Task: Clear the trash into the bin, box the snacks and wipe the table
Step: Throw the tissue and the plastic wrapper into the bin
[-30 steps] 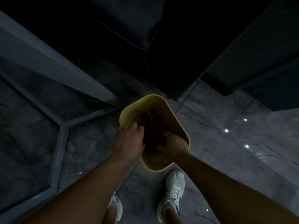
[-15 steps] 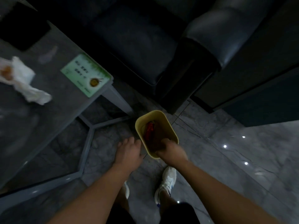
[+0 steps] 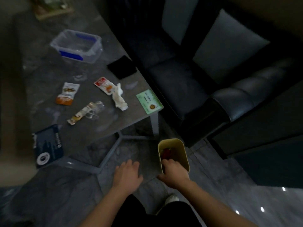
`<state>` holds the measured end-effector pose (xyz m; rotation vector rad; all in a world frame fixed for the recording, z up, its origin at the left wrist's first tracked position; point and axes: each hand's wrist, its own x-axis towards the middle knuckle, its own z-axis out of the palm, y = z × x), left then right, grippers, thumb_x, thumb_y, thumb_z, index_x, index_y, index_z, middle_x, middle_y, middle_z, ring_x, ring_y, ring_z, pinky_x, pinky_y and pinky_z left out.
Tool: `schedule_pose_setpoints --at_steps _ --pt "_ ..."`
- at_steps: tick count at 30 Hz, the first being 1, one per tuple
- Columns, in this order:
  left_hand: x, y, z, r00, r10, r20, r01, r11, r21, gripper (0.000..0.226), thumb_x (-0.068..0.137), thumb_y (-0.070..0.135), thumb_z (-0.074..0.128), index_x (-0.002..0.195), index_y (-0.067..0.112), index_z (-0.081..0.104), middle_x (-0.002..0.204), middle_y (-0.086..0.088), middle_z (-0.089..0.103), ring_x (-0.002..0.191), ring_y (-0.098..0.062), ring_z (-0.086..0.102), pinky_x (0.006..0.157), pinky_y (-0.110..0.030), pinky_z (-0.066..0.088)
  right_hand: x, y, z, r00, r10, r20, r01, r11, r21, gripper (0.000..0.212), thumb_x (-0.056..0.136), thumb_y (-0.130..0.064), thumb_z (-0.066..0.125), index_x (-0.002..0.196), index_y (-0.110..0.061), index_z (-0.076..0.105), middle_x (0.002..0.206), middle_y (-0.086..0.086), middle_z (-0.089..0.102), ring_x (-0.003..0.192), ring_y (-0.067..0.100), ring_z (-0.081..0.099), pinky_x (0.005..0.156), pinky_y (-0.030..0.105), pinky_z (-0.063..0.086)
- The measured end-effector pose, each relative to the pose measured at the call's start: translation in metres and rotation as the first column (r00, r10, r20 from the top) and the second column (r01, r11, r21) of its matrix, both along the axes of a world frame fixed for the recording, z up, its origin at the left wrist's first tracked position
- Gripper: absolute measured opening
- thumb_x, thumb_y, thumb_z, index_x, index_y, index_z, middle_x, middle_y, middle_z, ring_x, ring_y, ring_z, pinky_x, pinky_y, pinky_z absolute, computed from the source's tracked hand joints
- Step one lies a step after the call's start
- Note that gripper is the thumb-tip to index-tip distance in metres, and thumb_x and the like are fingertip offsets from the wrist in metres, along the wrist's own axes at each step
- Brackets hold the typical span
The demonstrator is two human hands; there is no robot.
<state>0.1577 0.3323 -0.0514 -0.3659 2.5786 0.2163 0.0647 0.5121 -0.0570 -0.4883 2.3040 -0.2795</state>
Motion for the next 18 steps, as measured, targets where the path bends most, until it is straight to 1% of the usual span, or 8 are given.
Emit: schedule_pose_setpoints --at_steps 2,5,9,13,16,18 --pt "0.007 -0.021 0.010 0.999 0.036 -0.028 -0.037 0.999 -0.027 0.049 0.089 0.053 0.046 0.128 0.024 0.049 0.125 -0.007 0.053 0.118 -0.029 0.051 0.096 -0.044 0.041 -0.004 -0.023 0.014 0.997 0.070 -0.036 -0.071 0.997 -0.016 0.054 0.083 -0.055 0.066 0.129 -0.030 0.050 0.122 0.002 0.057 0.106 0.021 0.056 0.086 0.040 0.054" --pt "0.013 -0.058 0.025 0.993 0.099 -0.070 -0.102 0.994 -0.036 0.050 0.088 0.055 0.045 0.129 0.026 0.050 0.127 -0.005 0.054 0.119 -0.028 0.051 0.095 -0.044 0.040 -0.012 -0.062 0.032 0.987 0.133 -0.090 -0.137 0.990 -0.041 0.060 0.084 -0.057 0.063 0.135 -0.030 0.048 0.127 0.002 0.055 0.111 0.022 0.055 0.088 0.039 0.053" --pt "0.013 -0.107 0.043 0.986 0.133 -0.097 -0.136 0.990 -0.023 0.051 0.088 0.055 0.046 0.129 0.026 0.050 0.128 -0.005 0.053 0.120 -0.028 0.051 0.096 -0.045 0.040 -0.020 -0.117 0.053 0.973 0.193 -0.125 -0.197 0.980 -0.019 0.055 0.083 -0.057 0.061 0.128 -0.027 0.052 0.123 0.003 0.057 0.111 0.024 0.055 0.088 0.044 0.054" --pt "0.009 -0.152 0.057 0.984 0.138 -0.114 -0.139 0.990 0.001 0.050 0.089 0.055 0.045 0.130 0.025 0.048 0.129 -0.006 0.051 0.120 -0.028 0.048 0.096 -0.045 0.039 -0.023 -0.167 0.067 0.972 0.174 -0.156 -0.176 0.984 0.002 0.054 0.081 -0.055 0.061 0.126 -0.027 0.054 0.123 0.004 0.057 0.114 0.025 0.054 0.090 0.042 0.052" --pt "0.007 -0.182 0.064 0.979 0.157 -0.129 -0.155 0.988 0.021 0.050 0.090 0.054 0.045 0.131 0.025 0.047 0.129 -0.006 0.050 0.120 -0.028 0.048 0.096 -0.046 0.039 -0.027 -0.201 0.076 0.970 0.168 -0.179 -0.173 0.985 -0.014 0.051 0.080 -0.054 0.062 0.124 -0.031 0.056 0.120 0.001 0.059 0.109 0.021 0.057 0.086 0.038 0.054" --pt "0.004 -0.199 0.067 0.975 0.176 -0.135 -0.173 0.984 0.034 0.050 0.091 0.053 0.045 0.132 0.025 0.047 0.130 -0.006 0.050 0.121 -0.028 0.048 0.097 -0.045 0.040 -0.032 -0.219 0.080 0.969 0.167 -0.182 -0.176 0.984 -0.037 0.048 0.081 -0.053 0.063 0.123 -0.032 0.056 0.122 -0.002 0.060 0.109 0.020 0.058 0.084 0.035 0.054"
